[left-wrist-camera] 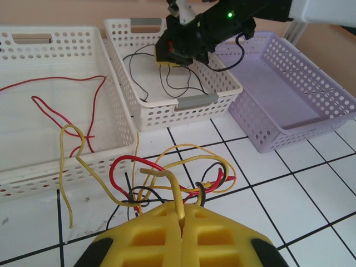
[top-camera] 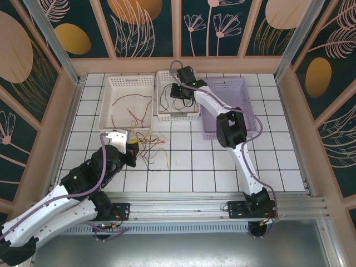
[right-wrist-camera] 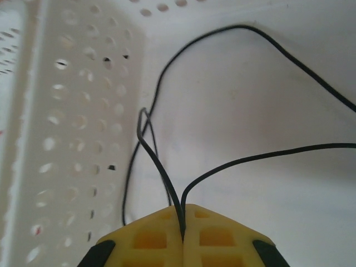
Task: Untangle the cables
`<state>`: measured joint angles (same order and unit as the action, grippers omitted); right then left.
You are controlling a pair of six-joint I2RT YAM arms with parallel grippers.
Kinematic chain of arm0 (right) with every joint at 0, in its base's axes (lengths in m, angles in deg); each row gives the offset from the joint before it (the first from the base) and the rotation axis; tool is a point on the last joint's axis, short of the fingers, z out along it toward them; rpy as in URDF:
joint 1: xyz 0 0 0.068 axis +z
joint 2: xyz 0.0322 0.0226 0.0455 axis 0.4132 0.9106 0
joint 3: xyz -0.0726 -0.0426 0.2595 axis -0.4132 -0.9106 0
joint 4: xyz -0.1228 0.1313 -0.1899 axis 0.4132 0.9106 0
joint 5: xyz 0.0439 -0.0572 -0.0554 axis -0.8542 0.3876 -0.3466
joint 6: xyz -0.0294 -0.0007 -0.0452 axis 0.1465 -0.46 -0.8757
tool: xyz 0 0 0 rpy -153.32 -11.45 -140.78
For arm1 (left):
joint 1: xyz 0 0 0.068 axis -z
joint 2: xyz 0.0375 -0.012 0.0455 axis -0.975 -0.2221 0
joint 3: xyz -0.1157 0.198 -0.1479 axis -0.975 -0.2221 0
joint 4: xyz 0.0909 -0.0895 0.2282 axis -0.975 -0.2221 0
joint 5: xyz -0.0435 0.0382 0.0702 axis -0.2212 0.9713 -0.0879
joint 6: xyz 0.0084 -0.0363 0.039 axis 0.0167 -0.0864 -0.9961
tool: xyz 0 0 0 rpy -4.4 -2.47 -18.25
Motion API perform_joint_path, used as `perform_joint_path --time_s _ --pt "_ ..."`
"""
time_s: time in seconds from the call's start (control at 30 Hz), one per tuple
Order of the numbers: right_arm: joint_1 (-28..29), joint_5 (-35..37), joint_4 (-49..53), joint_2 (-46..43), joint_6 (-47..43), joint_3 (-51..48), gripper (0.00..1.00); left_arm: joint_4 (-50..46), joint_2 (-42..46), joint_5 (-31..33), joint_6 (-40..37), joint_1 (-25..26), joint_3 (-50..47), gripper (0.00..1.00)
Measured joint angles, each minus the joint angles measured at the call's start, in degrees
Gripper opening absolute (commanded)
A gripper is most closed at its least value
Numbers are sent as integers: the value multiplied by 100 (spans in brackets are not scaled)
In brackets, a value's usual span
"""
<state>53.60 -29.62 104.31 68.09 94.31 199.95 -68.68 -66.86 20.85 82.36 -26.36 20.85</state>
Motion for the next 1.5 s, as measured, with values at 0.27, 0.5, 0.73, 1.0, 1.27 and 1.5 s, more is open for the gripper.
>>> perform_joint_path --time_s 0.27,0.5,0.73,1.0,1.27,1.5 --pt "-96 -9 323 258 -50 254 24 0 0 -2 0 0 0 0" --pt "-87 -44 396 179 -155 339 35 0 -13 -9 -2 0 0 0" --pt "-48 -20 505 -564 -186 125 38 0 -52 -20 -2 0 0 0" --pt "-33 -168 -168 -2597 -319 -1615 40 2 -63 -136 37 0 0 0" --pt "94 -817 -1368 -4826 -422 -4715 43 828 -28 -743 802 0 -343 0" --pt "721 -1121 -2347 -6817 -492 -7538 44 1853 -328 -1246 1480 0 -494 0"
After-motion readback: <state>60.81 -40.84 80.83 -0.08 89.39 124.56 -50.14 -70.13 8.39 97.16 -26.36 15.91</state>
